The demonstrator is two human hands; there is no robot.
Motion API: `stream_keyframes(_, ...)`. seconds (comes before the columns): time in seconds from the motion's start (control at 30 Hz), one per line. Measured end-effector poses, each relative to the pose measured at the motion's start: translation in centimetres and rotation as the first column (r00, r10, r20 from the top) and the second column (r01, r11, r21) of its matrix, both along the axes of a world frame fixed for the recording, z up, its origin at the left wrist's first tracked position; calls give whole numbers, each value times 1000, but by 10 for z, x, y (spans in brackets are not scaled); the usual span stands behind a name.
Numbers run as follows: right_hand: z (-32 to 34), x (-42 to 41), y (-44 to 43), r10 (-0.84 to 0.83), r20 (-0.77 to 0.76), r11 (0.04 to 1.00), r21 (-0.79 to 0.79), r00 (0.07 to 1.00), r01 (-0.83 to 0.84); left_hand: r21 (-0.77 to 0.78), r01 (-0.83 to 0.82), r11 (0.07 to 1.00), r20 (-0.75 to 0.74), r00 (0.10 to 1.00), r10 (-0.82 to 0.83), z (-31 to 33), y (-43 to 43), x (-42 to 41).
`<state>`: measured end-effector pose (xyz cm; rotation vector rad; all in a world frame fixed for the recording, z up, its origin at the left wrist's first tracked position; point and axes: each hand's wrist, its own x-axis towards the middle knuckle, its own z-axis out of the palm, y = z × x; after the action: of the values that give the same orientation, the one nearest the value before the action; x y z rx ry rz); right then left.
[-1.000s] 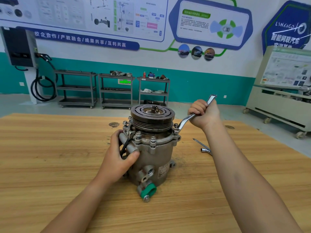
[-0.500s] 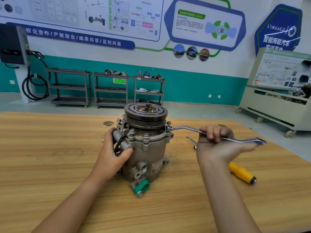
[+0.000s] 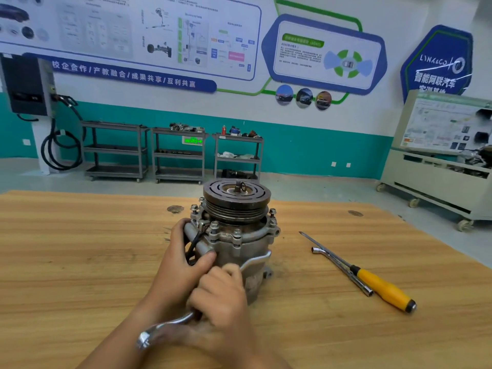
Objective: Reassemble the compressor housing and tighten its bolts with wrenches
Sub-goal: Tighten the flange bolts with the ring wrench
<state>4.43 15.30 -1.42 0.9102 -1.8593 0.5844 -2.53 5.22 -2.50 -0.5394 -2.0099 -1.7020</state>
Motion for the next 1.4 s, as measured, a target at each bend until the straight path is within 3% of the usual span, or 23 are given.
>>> stream_keyframes(0.13, 32, 14, 9, 182, -18, 922, -346, 983, -176, 5, 22, 1000, 32, 999, -22, -1, -2, -2)
stream_keyframes(0.2, 53, 24, 14, 344, 34, 817, -503, 938, -282, 0, 23, 1000, 21, 1000, -23, -2, -3, -2)
stream_keyframes(0.27, 74, 31, 25, 576, 25, 587, -708, 817, -392, 0, 24, 1000, 22, 999, -24, -1, -3, -2)
stream_keyframes(0.33, 95, 29, 46, 713, -99, 316, -838, 694, -444, -8, 26, 1000, 27, 999, -25, -1, -3, -3)
stream_keyframes(0.43, 123, 11, 82, 743, -182, 11, -959, 644, -283, -10, 28, 1000, 22, 999, -28, 1, -4, -2)
stream_keyframes(0.63, 136, -35, 120, 744, -273, -353, -936, 611, 12, -26, 19, 999, 22, 1000, -19, 1, -5, -2)
stream_keyframes(0.87, 126, -67, 126, 771, -227, -396, -903, 595, 168, -39, 11, 999, 43, 999, -9, -2, -6, -4)
stream_keyframes(1.17, 116, -103, 129, 876, -80, -309, -850, 475, 427, -67, -26, 997, 37, 999, 28, -4, -5, -5)
stream_keyframes(1.27, 108, -100, 132, 848, -127, -379, -824, 514, 421, -50, -22, 999, 39, 999, 24, -2, -4, -3)
stream_keyframes(1.4, 106, -80, 130, 712, -169, -484, -821, 682, 302, -50, -30, 998, 61, 998, 33, 1, -4, -1)
